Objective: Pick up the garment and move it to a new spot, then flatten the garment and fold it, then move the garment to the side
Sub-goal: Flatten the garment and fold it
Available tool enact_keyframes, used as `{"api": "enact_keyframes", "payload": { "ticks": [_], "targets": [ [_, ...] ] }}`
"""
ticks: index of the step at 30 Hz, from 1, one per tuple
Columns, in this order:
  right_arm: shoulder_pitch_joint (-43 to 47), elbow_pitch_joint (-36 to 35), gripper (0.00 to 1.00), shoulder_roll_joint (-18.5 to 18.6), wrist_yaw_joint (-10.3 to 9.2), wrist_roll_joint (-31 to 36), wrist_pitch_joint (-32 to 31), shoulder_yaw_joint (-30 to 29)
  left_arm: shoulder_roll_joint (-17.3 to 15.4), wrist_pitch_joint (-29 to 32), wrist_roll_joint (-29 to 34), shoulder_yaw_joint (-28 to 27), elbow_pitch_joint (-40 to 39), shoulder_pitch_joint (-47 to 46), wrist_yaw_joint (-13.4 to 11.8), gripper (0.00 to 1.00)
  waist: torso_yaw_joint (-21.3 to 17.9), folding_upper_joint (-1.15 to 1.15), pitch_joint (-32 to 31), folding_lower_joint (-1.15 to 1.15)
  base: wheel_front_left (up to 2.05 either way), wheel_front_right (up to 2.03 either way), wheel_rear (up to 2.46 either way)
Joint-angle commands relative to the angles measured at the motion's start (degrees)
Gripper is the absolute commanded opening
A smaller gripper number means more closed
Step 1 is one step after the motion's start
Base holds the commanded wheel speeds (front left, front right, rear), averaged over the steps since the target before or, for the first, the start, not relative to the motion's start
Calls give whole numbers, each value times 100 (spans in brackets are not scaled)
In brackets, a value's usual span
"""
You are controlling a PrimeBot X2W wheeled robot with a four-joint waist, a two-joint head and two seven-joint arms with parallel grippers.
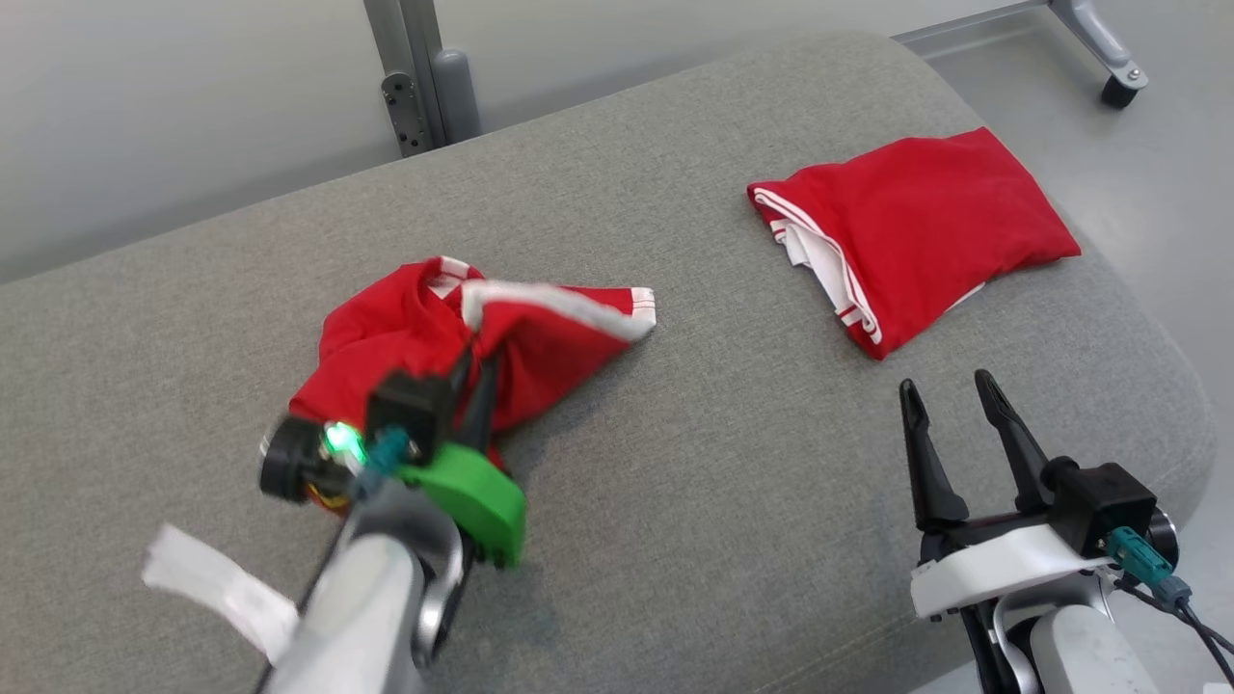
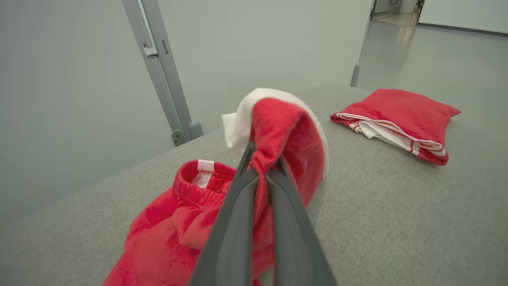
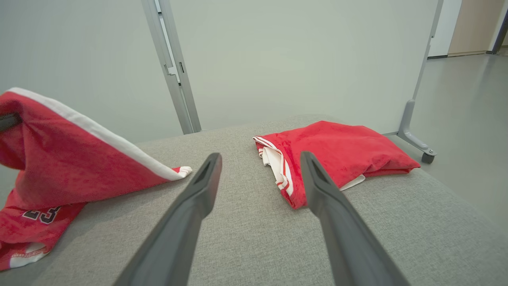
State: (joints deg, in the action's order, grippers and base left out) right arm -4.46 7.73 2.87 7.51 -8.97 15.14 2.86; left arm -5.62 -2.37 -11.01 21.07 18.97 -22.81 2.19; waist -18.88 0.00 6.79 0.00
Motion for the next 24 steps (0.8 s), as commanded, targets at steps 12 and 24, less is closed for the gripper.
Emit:
{"api": "enact_keyframes", "payload": {
  "ticks": [12,24],
  "targets": [
    [148,-82,100,6,-3,164,-1,-237,-167,-1242,308,664,144,1809,32,31,579,0,54,0,0,0,0],
    [364,5,100,10,-3,261,-1,-273,-416,-1283,133,414,-817,3135,153,100,772,0,-218,0,0,0,0]
  ]
}}
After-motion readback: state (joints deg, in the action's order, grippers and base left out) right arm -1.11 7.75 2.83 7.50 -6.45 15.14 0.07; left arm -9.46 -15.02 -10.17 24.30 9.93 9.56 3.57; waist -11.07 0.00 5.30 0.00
